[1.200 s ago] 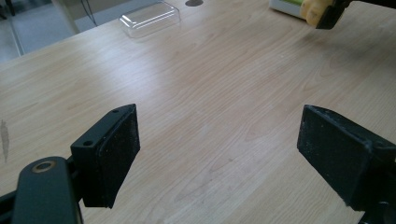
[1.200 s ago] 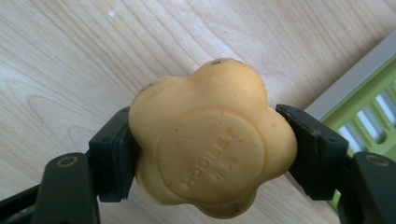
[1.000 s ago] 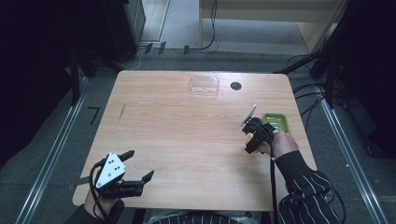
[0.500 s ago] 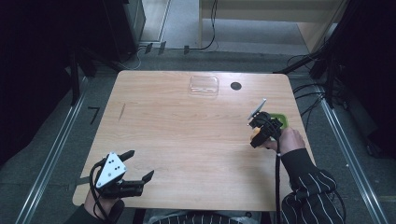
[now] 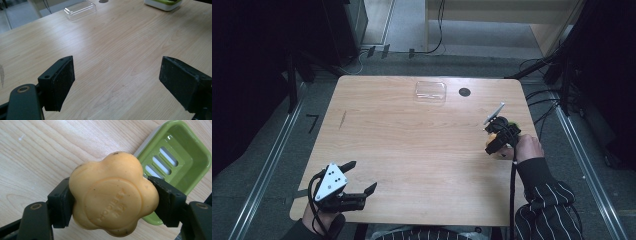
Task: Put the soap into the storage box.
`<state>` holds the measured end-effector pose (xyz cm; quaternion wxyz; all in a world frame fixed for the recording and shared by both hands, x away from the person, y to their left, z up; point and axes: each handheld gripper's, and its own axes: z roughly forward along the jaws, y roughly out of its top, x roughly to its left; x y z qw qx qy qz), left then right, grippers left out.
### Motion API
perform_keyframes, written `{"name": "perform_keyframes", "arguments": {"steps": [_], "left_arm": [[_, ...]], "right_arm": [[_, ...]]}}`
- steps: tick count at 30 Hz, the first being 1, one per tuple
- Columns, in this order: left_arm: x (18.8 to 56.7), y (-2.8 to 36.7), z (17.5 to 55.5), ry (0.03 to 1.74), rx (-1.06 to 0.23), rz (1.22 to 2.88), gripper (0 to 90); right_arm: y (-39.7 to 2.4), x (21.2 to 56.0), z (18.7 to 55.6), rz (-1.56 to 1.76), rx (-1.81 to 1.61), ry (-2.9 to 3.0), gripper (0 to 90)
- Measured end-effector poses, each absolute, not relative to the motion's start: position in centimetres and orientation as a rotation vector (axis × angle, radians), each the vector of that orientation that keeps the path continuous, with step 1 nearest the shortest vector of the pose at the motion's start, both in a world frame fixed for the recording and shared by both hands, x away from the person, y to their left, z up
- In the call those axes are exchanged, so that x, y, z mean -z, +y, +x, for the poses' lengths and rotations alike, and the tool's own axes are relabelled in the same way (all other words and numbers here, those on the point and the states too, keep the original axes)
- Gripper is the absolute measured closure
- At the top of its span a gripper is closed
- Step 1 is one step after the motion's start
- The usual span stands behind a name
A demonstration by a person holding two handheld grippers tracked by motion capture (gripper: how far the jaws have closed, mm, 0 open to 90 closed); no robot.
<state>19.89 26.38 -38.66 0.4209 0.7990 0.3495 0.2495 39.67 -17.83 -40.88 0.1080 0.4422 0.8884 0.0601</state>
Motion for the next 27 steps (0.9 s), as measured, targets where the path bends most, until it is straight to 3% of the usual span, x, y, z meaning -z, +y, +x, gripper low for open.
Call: {"name": "perform_keyframes", "arguments": {"steps": [27], "left_arm": [[38.7,26.2,20.0,0.872,-0.622,2.003,13.6]], "right_arm": [[-20.4,41.2,41.2,1.431,-0.245,2.498,27.7]]}}
